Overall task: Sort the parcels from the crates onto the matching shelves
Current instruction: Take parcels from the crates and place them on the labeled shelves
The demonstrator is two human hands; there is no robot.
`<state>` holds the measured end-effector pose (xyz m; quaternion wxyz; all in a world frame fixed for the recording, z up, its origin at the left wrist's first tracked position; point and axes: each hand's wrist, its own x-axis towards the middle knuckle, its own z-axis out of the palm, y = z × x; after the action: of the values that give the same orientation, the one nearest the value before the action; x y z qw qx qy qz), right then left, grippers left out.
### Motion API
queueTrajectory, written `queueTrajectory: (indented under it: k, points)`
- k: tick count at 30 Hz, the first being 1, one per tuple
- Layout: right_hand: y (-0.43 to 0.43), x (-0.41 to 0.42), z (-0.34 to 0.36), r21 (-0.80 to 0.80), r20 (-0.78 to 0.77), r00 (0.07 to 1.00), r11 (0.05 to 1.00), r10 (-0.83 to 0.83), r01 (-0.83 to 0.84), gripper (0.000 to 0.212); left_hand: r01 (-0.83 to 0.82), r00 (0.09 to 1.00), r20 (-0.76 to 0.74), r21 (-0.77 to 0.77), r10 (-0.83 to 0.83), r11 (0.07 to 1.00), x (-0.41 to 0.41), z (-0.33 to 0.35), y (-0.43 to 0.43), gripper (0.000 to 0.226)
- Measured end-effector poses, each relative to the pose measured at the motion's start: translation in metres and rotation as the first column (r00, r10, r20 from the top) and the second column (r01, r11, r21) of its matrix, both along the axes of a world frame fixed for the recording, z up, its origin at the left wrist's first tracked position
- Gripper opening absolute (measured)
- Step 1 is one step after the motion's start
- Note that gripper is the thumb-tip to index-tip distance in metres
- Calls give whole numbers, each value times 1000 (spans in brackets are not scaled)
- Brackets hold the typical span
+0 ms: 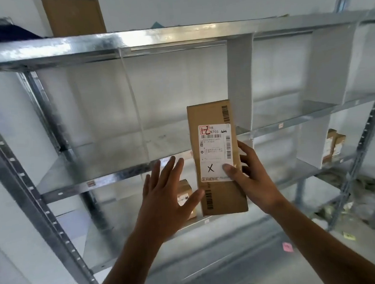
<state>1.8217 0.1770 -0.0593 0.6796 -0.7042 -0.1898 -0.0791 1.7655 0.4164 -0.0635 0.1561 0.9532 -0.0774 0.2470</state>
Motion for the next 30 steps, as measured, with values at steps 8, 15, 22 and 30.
queueTrajectory:
  k: [8, 15, 22, 30]
  points:
    - [65, 102, 34, 11, 102, 993, 999, 52, -54, 68, 319, 948, 163, -446, -275, 836, 106, 22, 14, 92]
    - [95, 172, 59, -36, 160, 986, 998, 47, -41, 70, 429, 900, 325, -552, -290, 715, 182, 31, 32, 92]
    - [103, 224, 63, -109, 156, 981, 989, 116, -100, 78, 403, 912, 337, -621, -235, 673, 218, 36, 34, 82]
    - [120, 291, 46, -135, 157, 957, 965, 245, -225, 77, 244, 960, 265, -649, -86, 720, 261, 26, 42, 89]
